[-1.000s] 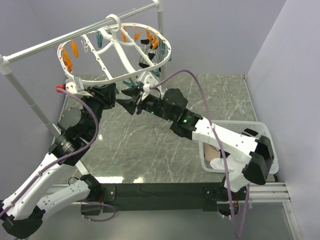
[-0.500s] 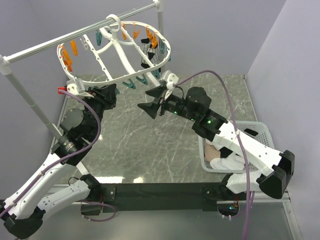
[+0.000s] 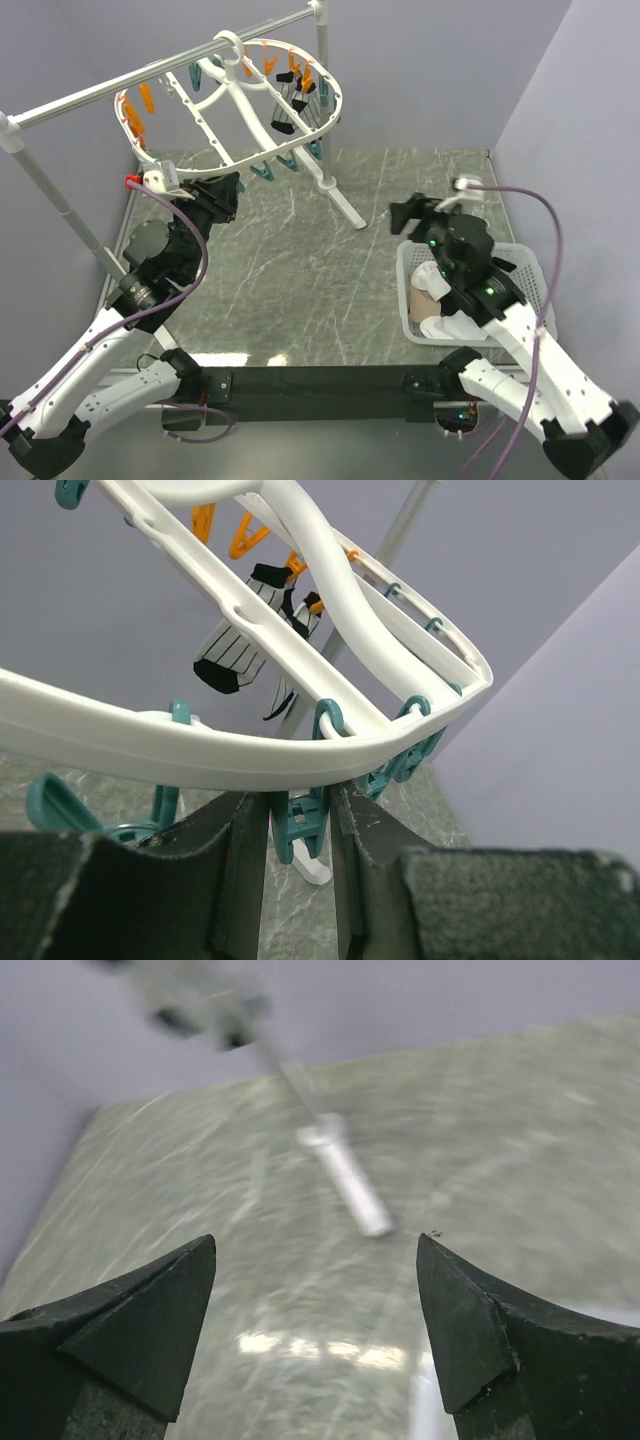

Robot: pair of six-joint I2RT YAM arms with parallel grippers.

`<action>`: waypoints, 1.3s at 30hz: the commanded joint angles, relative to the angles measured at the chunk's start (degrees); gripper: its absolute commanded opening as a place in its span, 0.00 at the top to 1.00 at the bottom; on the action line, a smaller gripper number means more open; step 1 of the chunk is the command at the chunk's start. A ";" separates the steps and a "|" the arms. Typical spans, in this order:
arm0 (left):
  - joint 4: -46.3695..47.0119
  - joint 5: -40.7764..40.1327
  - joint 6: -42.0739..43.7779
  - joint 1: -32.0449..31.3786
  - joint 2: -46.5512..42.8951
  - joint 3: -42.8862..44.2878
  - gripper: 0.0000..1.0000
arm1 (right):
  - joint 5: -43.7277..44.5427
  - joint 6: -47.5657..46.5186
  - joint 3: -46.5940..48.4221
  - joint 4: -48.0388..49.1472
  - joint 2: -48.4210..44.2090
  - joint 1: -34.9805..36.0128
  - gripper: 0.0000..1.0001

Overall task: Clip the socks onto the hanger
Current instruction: Pick up the sock from the bin.

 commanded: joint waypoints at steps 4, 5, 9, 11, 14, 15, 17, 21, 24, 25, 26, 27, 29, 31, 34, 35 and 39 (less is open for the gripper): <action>2.49 3.80 1.95 0.02 0.23 1.38 0.77 | 17.62 15.53 -1.92 -19.19 -6.48 -7.70 0.12; 2.58 3.89 1.77 0.02 0.23 1.12 0.77 | 17.36 18.33 -2.45 -20.69 -6.22 -8.84 0.12; 2.06 4.15 0.46 0.02 0.31 1.38 0.77 | 12.71 23.00 -8.67 -21.94 -5.87 -15.17 0.12; 0.13 4.06 -0.42 0.02 1.01 2.52 0.77 | 8.16 25.37 -11.14 -20.72 -6.39 -19.82 0.12; -0.67 4.85 -1.31 0.02 1.37 3.05 0.77 | 4.36 26.79 -16.32 -15.97 -8.32 -25.36 0.13; -0.50 5.12 -1.48 0.02 1.37 2.96 0.77 | 2.44 27.14 -18.43 -14.31 -8.76 -26.51 0.13; -0.32 5.56 -1.57 0.02 1.37 2.70 0.76 | -0.29 26.88 -20.37 -12.37 -8.59 -30.97 0.13; -1.72 5.65 -2.27 0.11 1.81 3.75 0.77 | -5.57 25.74 -26.34 -4.56 -8.15 -36.18 0.16; -2.25 5.65 -2.54 0.02 1.81 4.28 0.77 | -6.72 25.12 -27.50 -3.66 -6.84 -38.64 0.19; -2.34 5.65 -2.62 0.11 1.90 4.28 0.77 | -7.07 24.69 -27.50 -3.74 -5.88 -39.17 0.19; -2.51 5.56 -2.71 0.03 1.81 4.46 0.77 | -6.81 24.25 -27.50 -4.09 -5.52 -39.35 0.19; -2.52 5.38 -2.80 0.02 1.98 4.46 0.77 | -6.46 24.16 -27.59 -4.79 -5.25 -39.87 0.20; -2.43 5.21 -2.98 0.02 1.99 4.28 0.77 | -5.76 23.98 -27.94 -5.24 -5.42 -40.23 0.21; -2.17 4.94 -3.07 0.02 2.07 4.20 0.77 | -5.32 24.15 -28.99 -4.80 -6.56 -40.58 0.22; -2.08 4.85 -2.98 0.03 2.34 4.46 0.76 | -5.40 24.33 -30.05 -4.71 -7.18 -41.02 0.24; -2.25 4.85 -2.98 0.02 2.42 4.55 0.76 | -5.32 24.24 -30.22 -4.88 -7.10 -41.02 0.24; -2.25 4.94 -2.63 0.02 2.95 5.25 0.76 | -5.67 24.77 -31.89 -4.19 -7.01 -41.46 0.26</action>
